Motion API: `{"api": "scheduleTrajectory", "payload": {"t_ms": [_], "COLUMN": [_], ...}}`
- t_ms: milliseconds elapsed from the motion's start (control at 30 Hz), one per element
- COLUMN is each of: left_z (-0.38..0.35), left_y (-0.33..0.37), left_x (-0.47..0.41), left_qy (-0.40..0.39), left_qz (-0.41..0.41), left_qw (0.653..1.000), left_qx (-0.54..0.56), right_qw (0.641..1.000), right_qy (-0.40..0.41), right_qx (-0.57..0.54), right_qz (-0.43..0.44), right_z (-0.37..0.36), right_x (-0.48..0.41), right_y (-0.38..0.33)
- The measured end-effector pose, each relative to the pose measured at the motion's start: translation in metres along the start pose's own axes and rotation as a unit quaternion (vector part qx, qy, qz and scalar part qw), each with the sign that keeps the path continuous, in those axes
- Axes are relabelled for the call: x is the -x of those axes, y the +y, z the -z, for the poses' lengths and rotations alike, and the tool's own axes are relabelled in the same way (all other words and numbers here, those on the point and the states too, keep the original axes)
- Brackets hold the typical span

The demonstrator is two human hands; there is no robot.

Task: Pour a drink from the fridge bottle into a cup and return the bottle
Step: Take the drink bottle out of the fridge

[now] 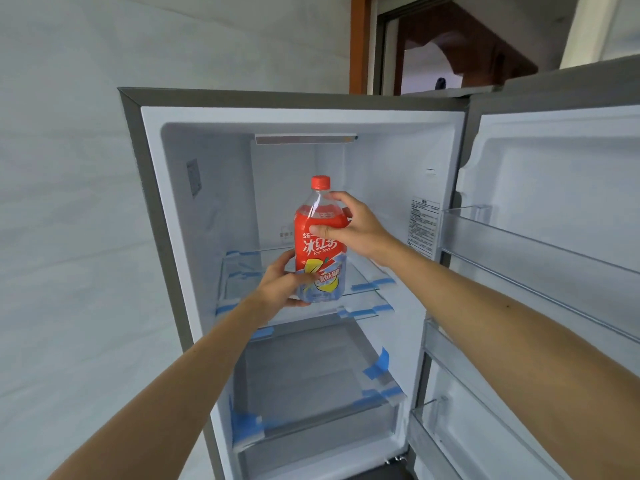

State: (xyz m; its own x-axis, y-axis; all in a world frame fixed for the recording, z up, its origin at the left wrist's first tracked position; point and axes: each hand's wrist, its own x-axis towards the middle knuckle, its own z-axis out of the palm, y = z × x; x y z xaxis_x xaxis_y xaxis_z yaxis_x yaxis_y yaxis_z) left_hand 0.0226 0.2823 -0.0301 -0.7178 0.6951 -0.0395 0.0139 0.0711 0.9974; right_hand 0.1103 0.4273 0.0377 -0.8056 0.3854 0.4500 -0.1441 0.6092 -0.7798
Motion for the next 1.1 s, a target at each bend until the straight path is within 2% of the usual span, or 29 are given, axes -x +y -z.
{"api": "scheduleTrajectory", "payload": {"t_ms": [233, 433, 767, 1100], "left_z": [0.011, 0.031, 0.046, -0.010], "left_y": [0.003, -0.005, -0.014, -0.007], "left_x": [0.000, 0.007, 0.039, 0.095], "left_qy": [-0.039, -0.096, -0.194, -0.318], "left_qz": [-0.008, -0.018, -0.012, -0.017], "left_qw": [0.999, 0.995, 0.981, 0.948], "left_qx": [0.010, 0.003, 0.002, -0.001], "right_qw": [0.999, 0.997, 0.984, 0.954], "right_qy": [-0.009, 0.015, 0.107, 0.217], "right_qx": [0.035, 0.046, 0.088, 0.138], "right_qz": [-0.022, -0.053, -0.110, -0.155], "right_z": [-0.002, -0.022, -0.046, -0.010], "right_x": [0.008, 0.029, 0.080, 0.171], "right_y": [-0.019, -0.035, -0.069, -0.111]}}
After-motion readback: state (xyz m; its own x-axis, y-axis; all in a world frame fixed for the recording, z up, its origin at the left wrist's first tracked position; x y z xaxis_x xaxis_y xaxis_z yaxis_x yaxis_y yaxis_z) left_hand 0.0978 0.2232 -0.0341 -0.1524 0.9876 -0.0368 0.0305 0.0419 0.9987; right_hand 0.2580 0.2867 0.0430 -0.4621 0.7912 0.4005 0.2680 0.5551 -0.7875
